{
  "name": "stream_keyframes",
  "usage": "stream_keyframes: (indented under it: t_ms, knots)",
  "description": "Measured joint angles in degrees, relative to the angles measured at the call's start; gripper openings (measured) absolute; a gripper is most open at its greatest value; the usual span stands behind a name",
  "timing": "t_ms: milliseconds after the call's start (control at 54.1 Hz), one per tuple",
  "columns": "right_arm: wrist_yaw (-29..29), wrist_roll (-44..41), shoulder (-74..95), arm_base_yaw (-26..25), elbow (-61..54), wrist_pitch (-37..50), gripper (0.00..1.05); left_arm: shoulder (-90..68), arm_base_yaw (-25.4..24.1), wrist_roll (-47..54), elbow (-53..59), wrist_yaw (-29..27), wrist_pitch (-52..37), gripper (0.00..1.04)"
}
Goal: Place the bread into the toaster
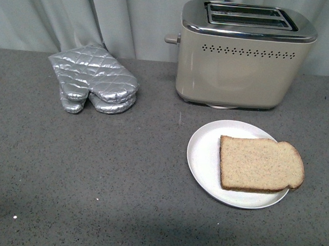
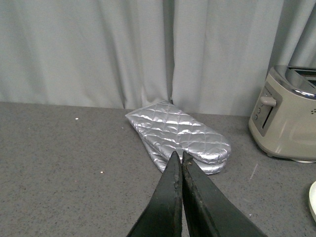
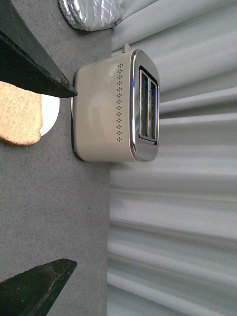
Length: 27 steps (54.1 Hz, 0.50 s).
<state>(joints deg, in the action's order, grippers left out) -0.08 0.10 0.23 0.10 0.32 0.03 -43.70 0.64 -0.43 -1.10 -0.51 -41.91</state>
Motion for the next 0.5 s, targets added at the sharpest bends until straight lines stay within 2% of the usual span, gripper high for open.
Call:
stream_keyframes:
  t_ms: [499]
  knots:
    - [0.0, 0.0, 0.0, 0.0, 0.0, 0.0, 0.95, 17.4, -0.5, 0.0, 0.1, 0.5, 15.7, 0.04]
